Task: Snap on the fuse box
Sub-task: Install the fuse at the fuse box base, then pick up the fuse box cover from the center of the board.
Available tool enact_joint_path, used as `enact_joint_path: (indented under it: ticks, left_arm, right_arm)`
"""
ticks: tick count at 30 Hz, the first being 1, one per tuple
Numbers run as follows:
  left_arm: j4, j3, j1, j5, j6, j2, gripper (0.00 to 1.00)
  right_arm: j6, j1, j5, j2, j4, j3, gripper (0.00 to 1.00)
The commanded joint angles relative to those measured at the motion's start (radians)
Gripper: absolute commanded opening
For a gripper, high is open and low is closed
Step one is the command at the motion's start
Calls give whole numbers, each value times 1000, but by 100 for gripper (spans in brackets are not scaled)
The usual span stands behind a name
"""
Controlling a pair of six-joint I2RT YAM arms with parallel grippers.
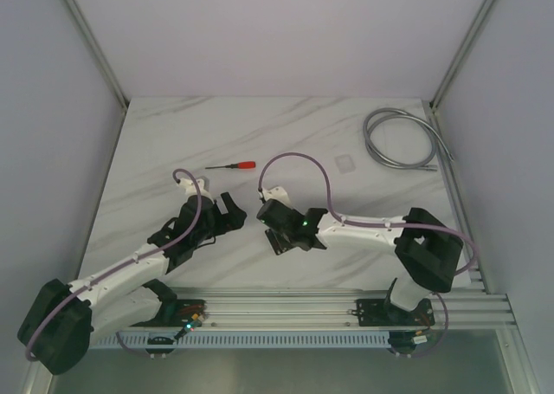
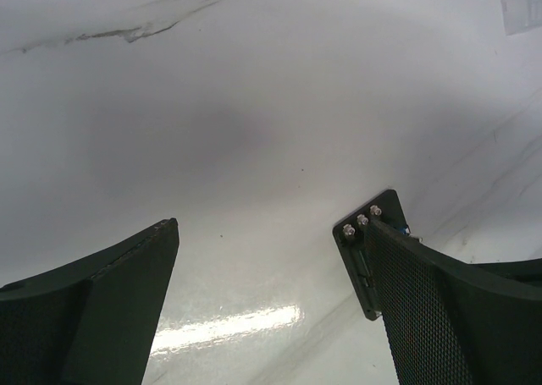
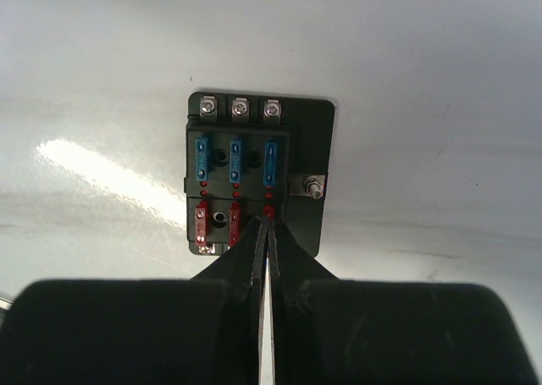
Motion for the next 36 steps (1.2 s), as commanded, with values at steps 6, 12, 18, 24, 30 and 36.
enact_joint_path:
  ticks: [6,12,18,24,30,36]
  left_arm:
    - [-7,1,10,8,14,12,100]
    - [-7,2,31,13,31,13,100]
    - [-8,7,95,59,65,25,100]
    - [-7,11,170,111,108,54,100]
    - [19,9,214,135,132,91,100]
    - [56,1,232,142,165,128,100]
  right_arm:
    - [23,-2,-19,146,-128,-7,0]
    - [-30,-31,63,24,-107,72,15]
    - [-145,-191,35,-116,-44,130,38]
    - [-290,-418,-14,-108,1,179,53]
    - [-387,-643,-104,-12,73,230,65]
    - [-447,-789,-187,115,113,301,76]
